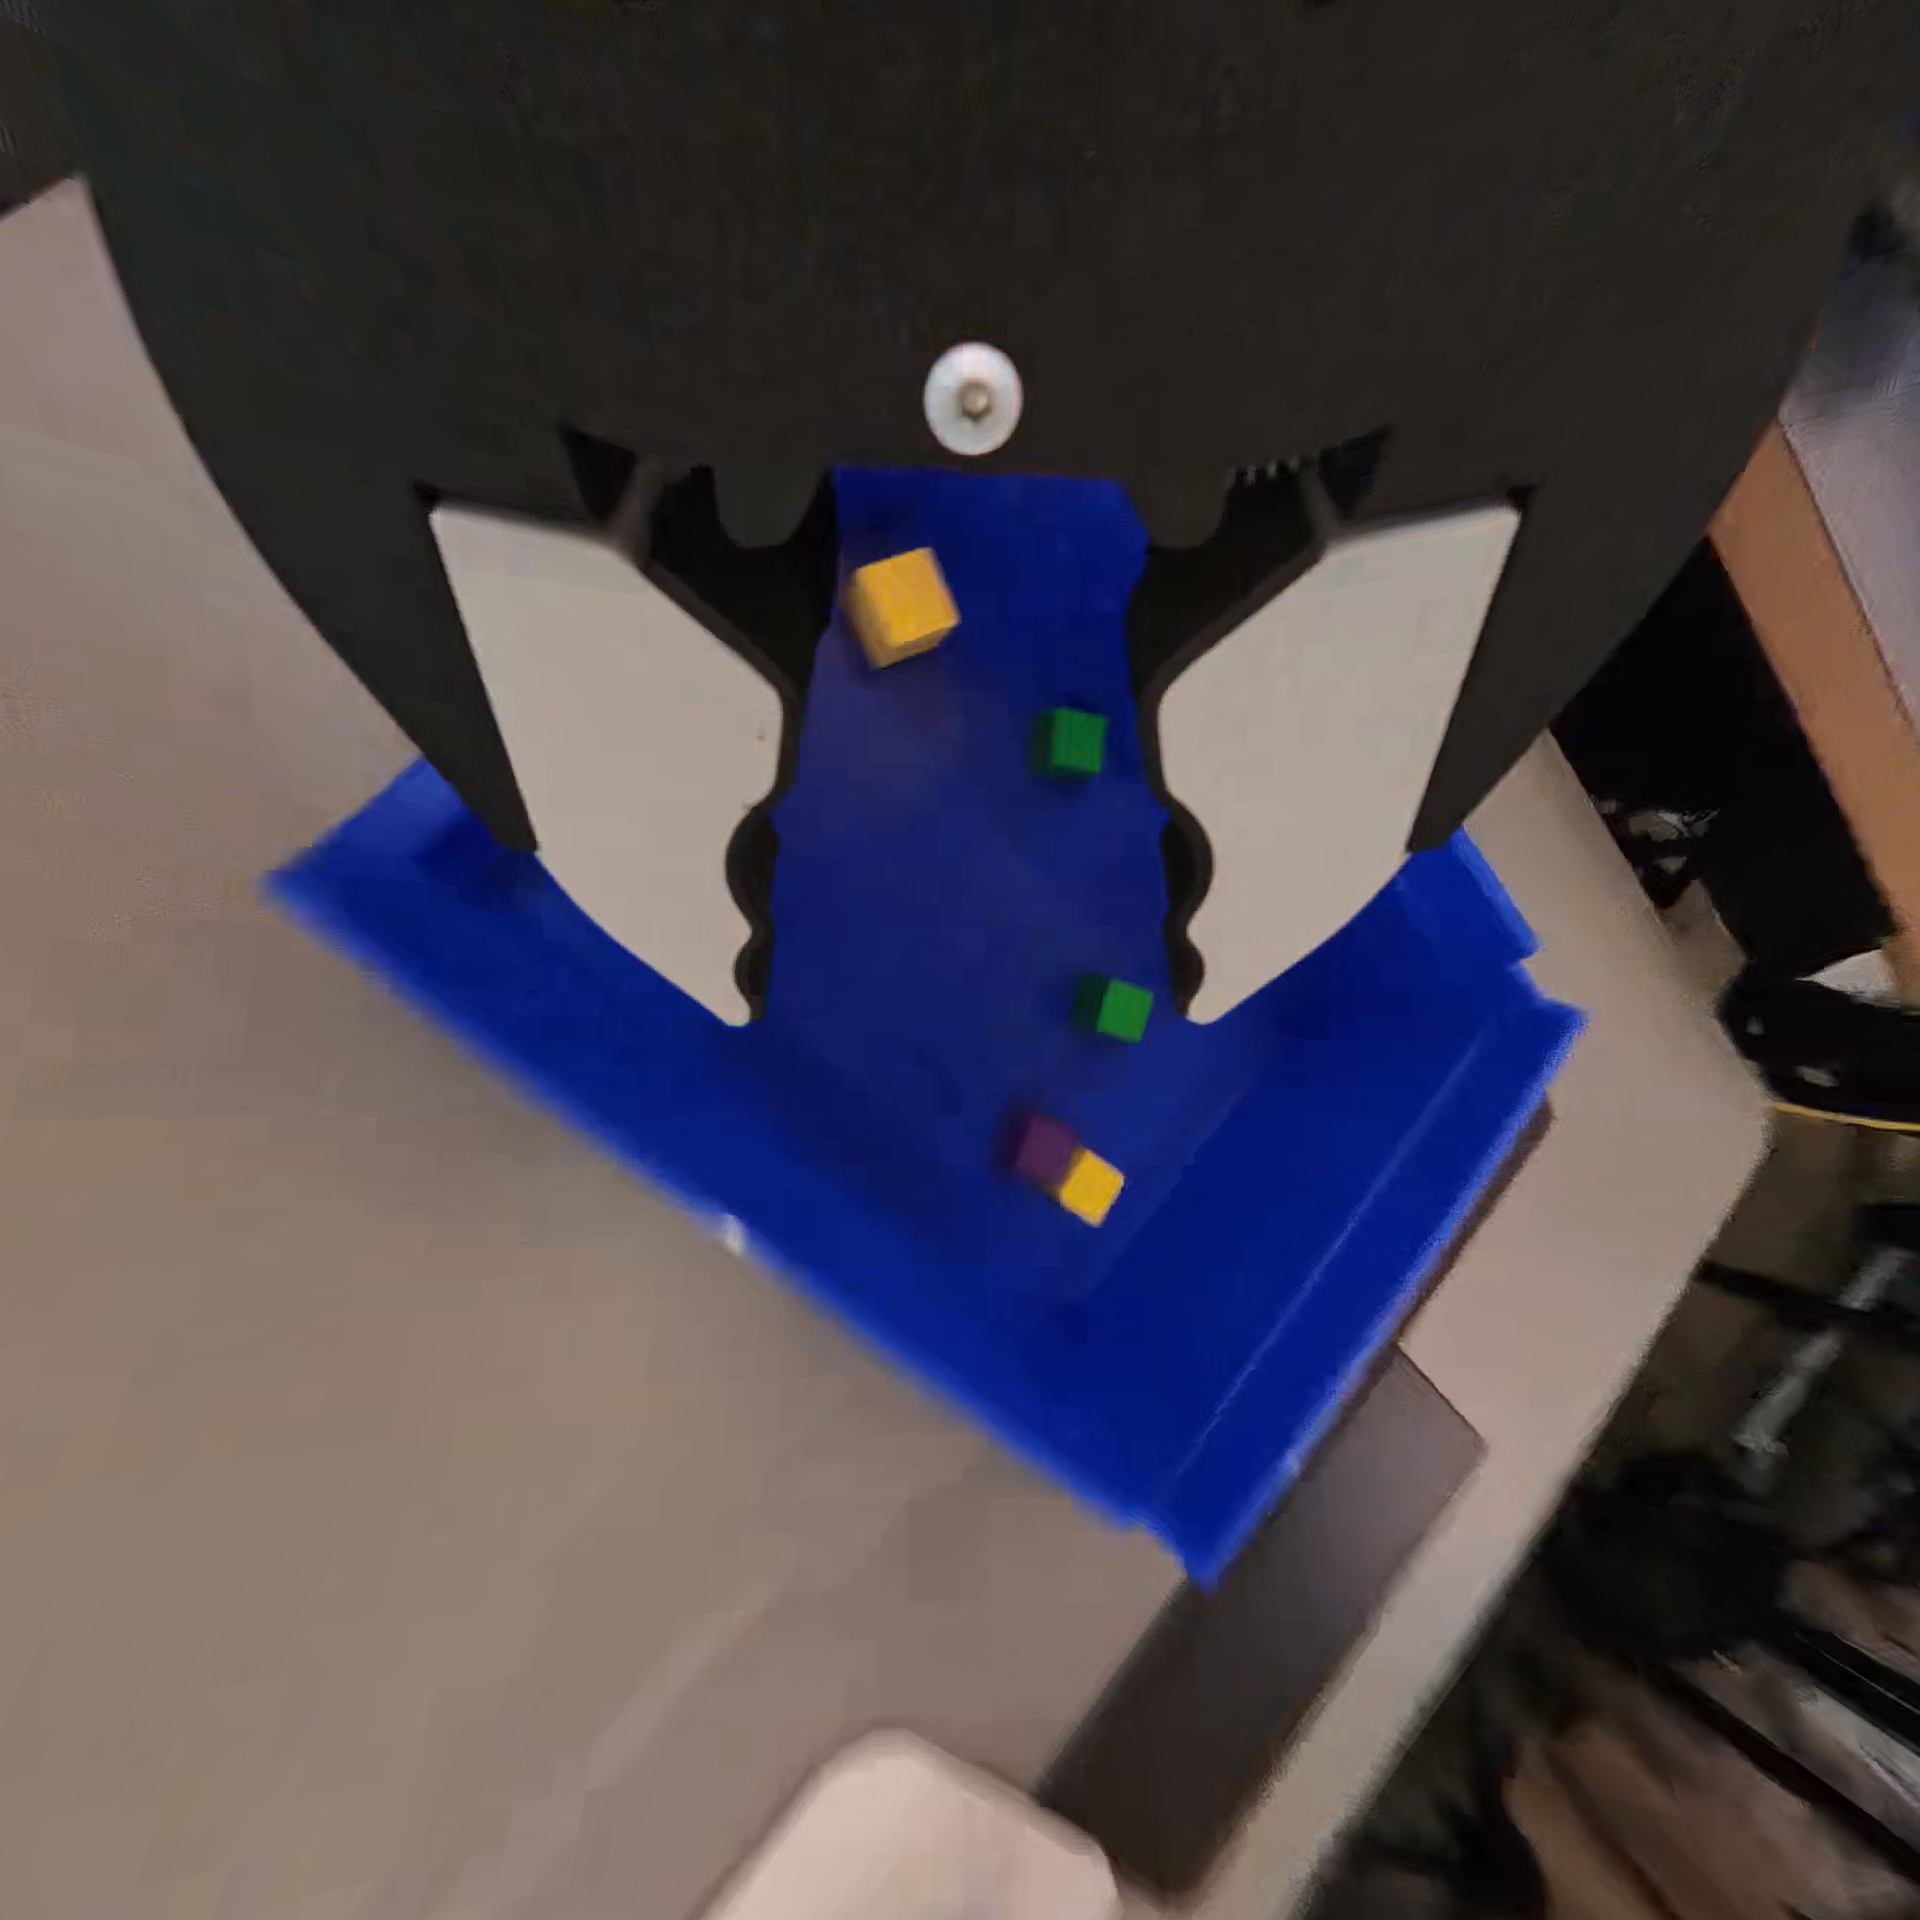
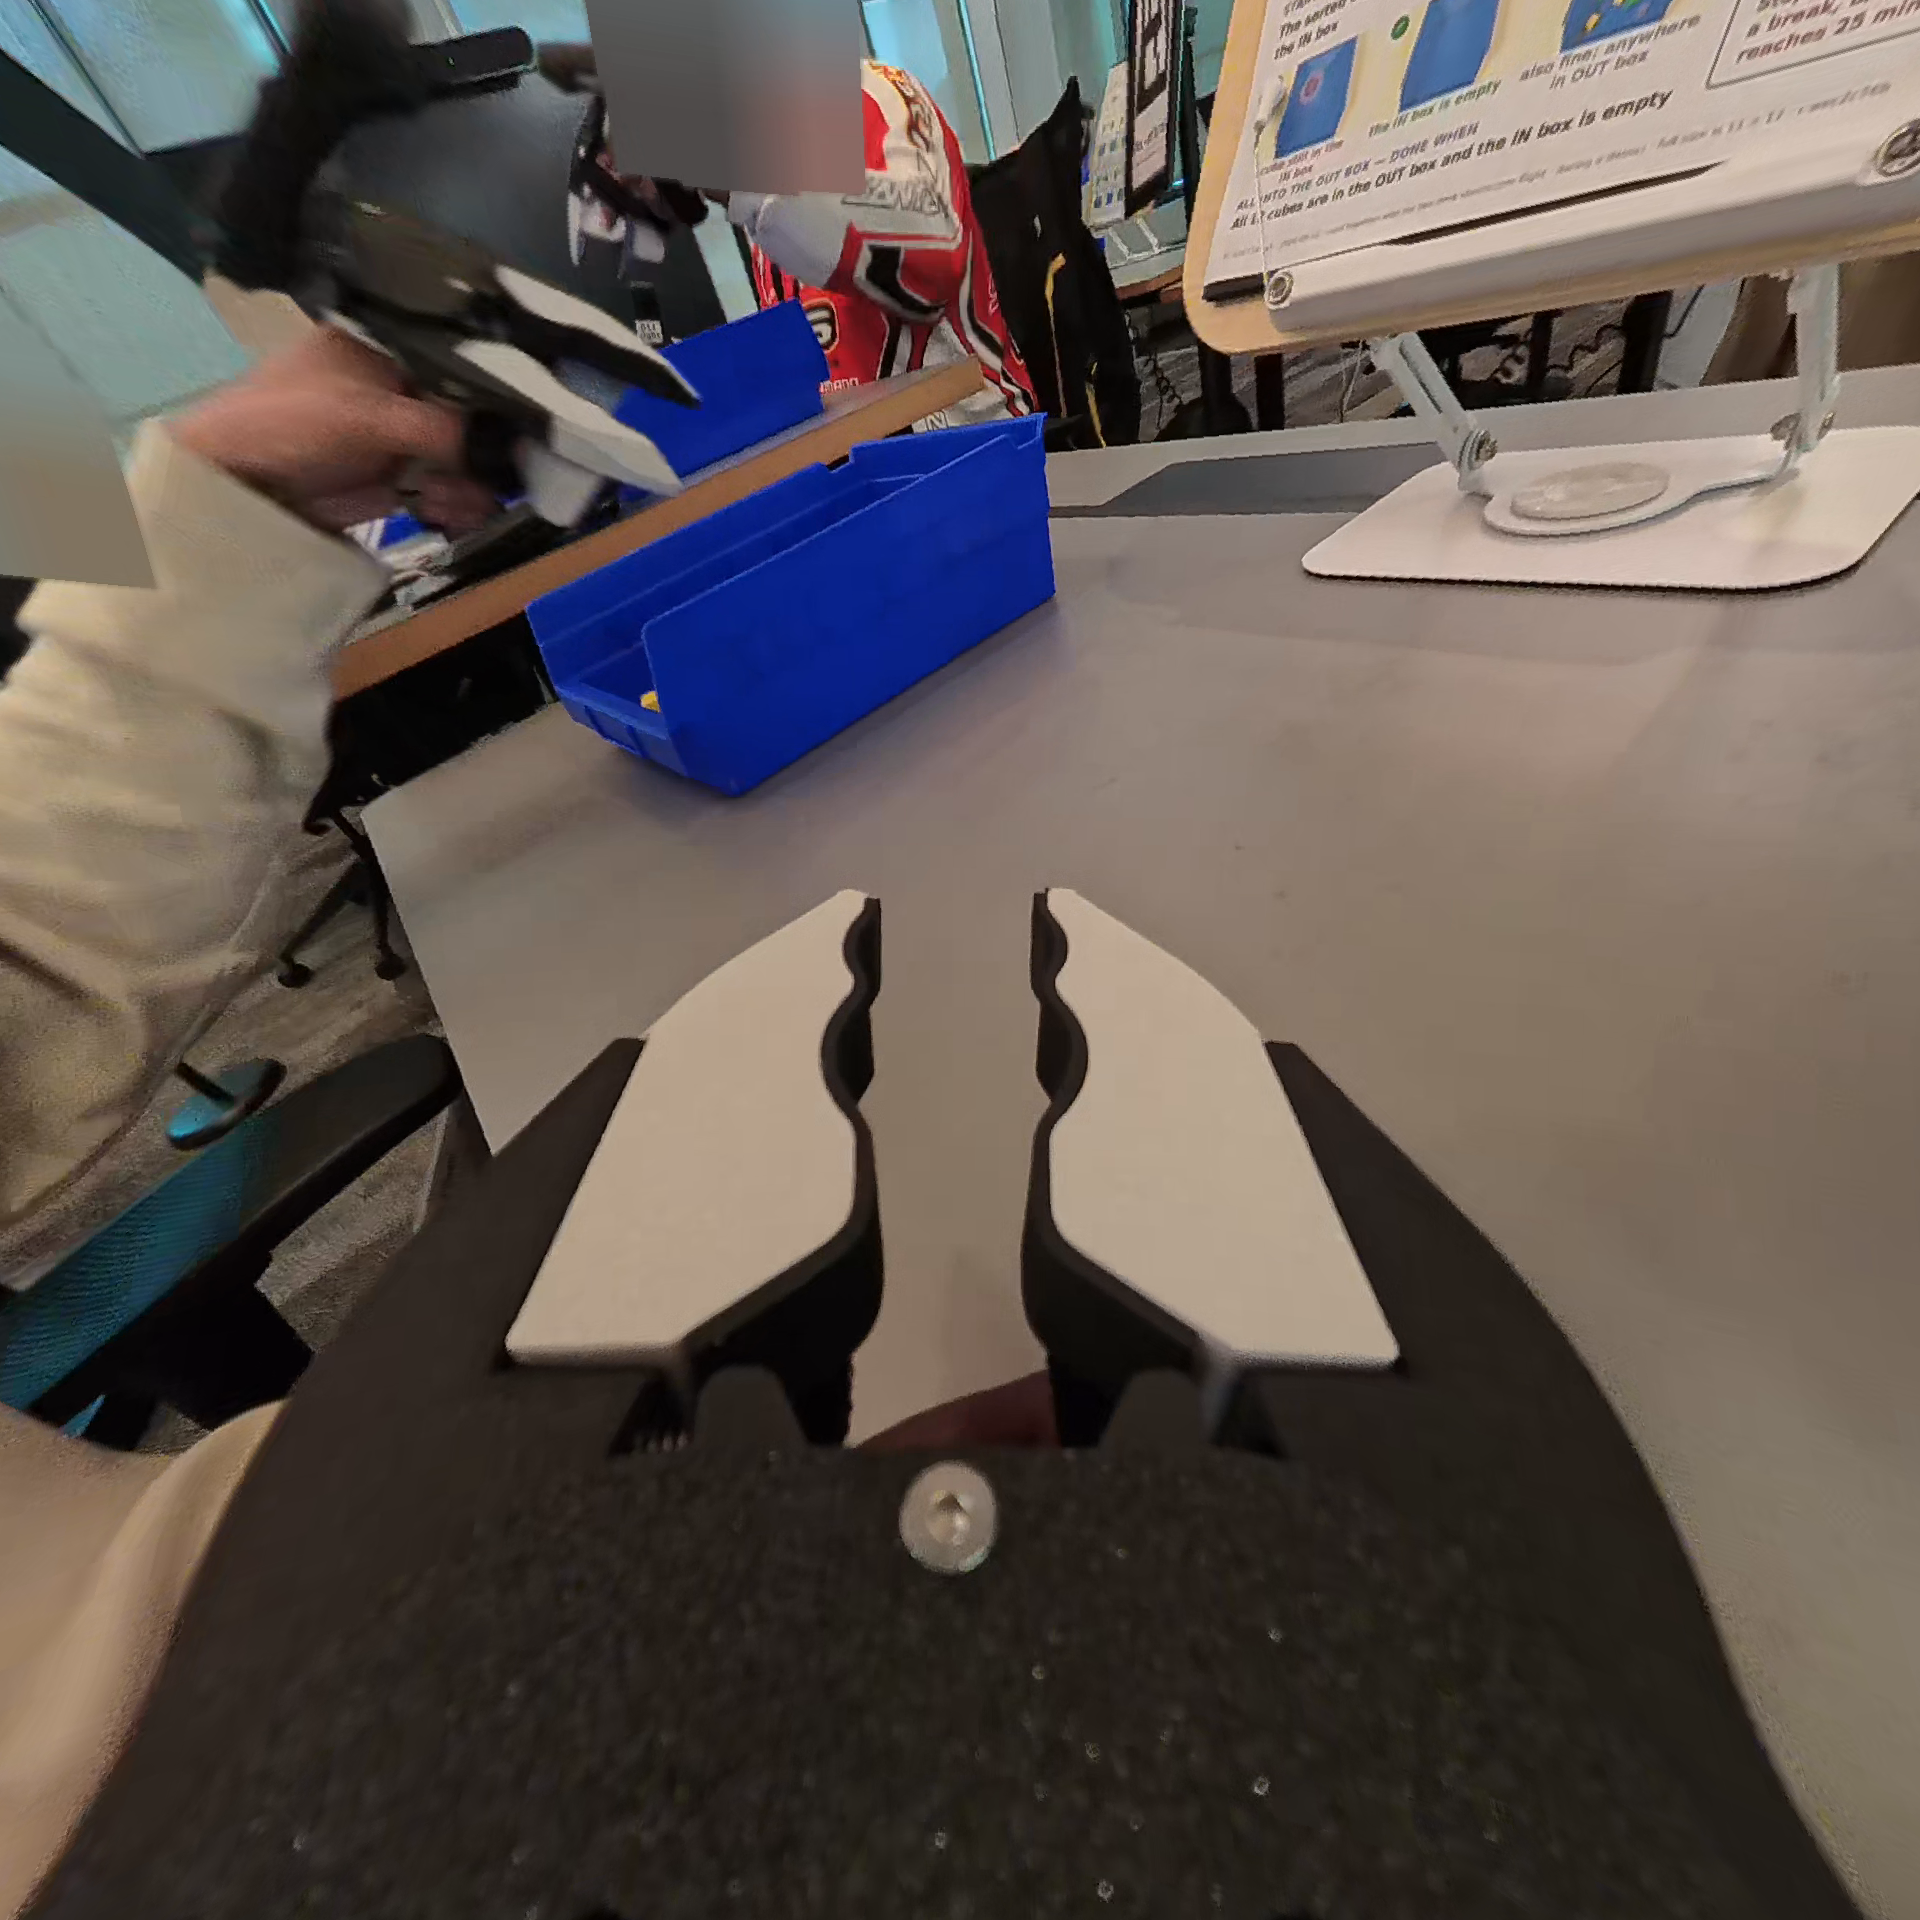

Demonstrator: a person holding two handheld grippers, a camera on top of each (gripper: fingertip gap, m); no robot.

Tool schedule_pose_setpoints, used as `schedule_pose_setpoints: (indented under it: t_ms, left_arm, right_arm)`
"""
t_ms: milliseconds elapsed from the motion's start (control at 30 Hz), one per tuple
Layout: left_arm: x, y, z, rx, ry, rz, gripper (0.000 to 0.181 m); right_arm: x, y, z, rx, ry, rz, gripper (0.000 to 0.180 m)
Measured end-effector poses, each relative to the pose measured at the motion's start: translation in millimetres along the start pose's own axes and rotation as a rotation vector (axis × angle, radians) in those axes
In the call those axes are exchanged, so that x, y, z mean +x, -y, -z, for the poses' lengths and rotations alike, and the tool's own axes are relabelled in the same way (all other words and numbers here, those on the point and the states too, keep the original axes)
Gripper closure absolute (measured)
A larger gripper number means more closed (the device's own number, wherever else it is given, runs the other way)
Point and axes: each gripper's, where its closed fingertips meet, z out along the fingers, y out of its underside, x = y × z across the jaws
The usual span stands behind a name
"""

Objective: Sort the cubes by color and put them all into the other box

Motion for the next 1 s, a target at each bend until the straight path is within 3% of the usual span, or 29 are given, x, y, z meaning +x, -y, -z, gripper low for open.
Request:
schedule_pose_setpoints:
  t_ms: [133,200,300,400,500,633,767,1000]
  left_arm:
    - [-28,-41,-68,-0.293,-0.187,-0.117,0.120]
    - [-43,-66,-96,-0.431,-0.200,-0.188,0.117]
    - [-58,-85,-126,-0.498,-0.220,-0.203,0.120]
    - [-64,-91,-138,-0.541,-0.250,-0.176,0.124]
    - [-61,-98,-139,-0.599,-0.276,-0.211,0.156]
    - [-48,-96,-130,-0.611,-0.321,-0.225,0.158]
    - [-43,-55,-99,-0.416,-0.252,-0.214,0.158]
    - [42,60,11,0.382,-0.246,-0.002,0.159]
  right_arm:
    - [4,1,2,-0.001,-0.003,-0.013,0.153]
    - [5,1,3,-0.006,-0.004,-0.010,0.153]
    - [5,-1,4,-0.011,-0.008,-0.006,0.154]
    - [6,-3,5,-0.015,-0.009,-0.012,0.154]
    - [8,-6,4,-0.027,-0.002,-0.031,0.155]
    - [9,-6,4,-0.033,0.000,-0.036,0.156]
    - [8,2,7,-0.012,-0.003,-0.023,0.157]
    - [15,14,15,0.014,-0.022,-0.007,0.157]
